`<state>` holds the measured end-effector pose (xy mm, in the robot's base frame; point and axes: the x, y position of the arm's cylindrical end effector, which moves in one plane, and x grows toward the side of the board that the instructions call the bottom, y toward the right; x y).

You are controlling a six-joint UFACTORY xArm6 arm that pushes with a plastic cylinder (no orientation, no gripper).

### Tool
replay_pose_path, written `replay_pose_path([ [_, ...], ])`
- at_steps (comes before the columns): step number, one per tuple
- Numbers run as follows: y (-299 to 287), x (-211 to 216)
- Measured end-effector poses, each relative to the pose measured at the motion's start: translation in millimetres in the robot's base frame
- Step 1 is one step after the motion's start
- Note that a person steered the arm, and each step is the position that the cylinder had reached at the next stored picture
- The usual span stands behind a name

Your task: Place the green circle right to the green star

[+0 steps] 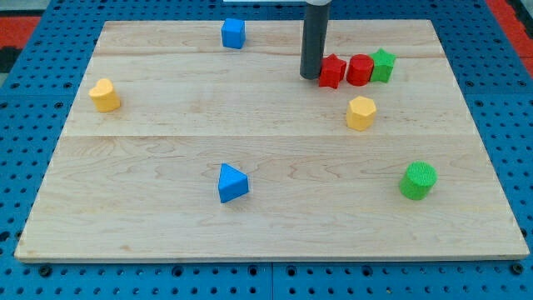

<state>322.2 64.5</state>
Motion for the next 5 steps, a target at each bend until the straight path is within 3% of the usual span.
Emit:
replay_pose_path([
  [1, -14.8, 34.0],
  [3, -44.5, 162.4],
  [4, -17.7, 204.8],
  [5, 30.6, 219.2],
])
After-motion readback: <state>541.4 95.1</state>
